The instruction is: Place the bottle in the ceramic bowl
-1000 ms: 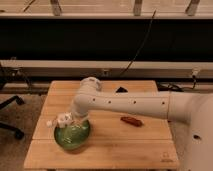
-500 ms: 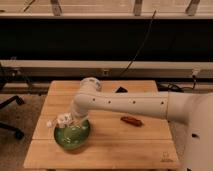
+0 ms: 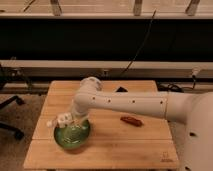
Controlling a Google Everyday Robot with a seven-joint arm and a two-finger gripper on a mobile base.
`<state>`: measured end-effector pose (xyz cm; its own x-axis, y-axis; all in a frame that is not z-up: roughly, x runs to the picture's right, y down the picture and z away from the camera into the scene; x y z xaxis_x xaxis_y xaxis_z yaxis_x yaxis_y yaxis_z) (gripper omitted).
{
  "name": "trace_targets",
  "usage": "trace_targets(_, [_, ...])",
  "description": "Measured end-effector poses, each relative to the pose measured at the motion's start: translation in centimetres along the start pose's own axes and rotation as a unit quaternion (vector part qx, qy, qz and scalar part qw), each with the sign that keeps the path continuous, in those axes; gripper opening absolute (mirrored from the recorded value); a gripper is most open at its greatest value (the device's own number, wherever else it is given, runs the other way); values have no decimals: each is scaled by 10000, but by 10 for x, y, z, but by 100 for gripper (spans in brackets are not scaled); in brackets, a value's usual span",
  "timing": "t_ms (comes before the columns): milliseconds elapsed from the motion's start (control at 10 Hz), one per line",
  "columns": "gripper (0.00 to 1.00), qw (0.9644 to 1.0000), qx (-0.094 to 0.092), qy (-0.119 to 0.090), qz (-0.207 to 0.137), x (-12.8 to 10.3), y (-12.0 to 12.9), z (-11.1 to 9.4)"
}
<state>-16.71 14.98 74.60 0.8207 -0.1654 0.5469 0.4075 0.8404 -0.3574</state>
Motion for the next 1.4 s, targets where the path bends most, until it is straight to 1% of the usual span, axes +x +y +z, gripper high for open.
trace_targets(100, [48,9999,-101,-8,-33,-3,3,8])
trace_targets(200, [60,9998,-216,-12,-53,-4,10,18])
trace_targets(300, [70,9996,-293,-6,-54,-4,15,24])
trace_targets(400, [76,9994,-354,-1,-46,-4,19,26])
trace_targets(500, [80,9990,-441,14,-37,-4,25,30])
trace_targets(700, [80,9988,-496,21,-26,-5,30,32])
trace_targets(1000, [80,9989,-454,98,-3,-5,30,20])
trace_targets(1100, [80,9990,-416,139,31,-6,28,12])
trace_targets(1200, [80,9990,-376,213,92,-4,23,-3])
trace_targets(1300, [80,9989,-367,264,133,-3,20,-13])
trace_targets(1400, [80,9989,-375,255,129,-4,19,-19])
